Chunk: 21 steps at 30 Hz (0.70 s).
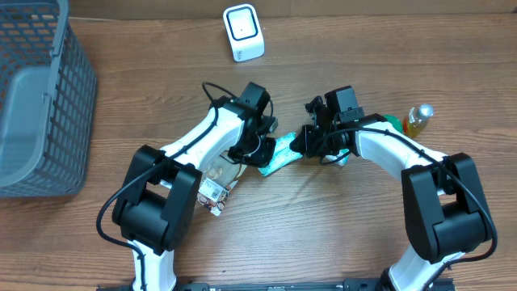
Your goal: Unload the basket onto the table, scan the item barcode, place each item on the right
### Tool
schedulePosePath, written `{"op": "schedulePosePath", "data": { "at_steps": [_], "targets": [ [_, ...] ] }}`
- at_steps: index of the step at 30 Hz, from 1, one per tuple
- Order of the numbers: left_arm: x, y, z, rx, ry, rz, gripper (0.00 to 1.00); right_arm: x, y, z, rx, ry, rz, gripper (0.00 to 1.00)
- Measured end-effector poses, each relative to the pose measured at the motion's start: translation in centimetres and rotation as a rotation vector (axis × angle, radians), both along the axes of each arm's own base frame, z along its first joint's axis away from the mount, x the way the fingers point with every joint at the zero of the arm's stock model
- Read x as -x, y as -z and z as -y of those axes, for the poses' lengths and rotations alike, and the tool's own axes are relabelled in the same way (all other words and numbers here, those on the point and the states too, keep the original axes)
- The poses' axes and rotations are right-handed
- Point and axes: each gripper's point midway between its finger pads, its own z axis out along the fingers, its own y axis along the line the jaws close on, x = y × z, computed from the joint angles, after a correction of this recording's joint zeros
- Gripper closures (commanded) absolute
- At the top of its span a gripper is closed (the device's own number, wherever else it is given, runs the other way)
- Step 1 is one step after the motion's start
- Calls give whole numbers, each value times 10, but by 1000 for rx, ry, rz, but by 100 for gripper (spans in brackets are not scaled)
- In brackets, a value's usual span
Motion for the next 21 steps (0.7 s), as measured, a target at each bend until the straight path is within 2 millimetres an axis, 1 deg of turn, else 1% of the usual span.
{"op": "schedulePosePath", "data": {
  "at_steps": [3, 6, 11, 15, 21],
  "targets": [
    [-11, -12, 8, 21, 5, 38, 92, 0, 0, 0, 0, -1, 0, 96],
    [-18, -16, 12, 34, 5, 62, 92, 0, 0, 0, 0, 0, 0, 96],
    [-13, -15, 10, 23, 5, 42, 96, 0, 0, 0, 0, 0, 0, 96],
    [-7, -15, 7, 14, 6, 14, 96, 0, 0, 0, 0, 0, 1, 96],
    [-6, -15, 9, 24, 6, 10, 96, 0, 0, 0, 0, 0, 0, 96]
  ]
}}
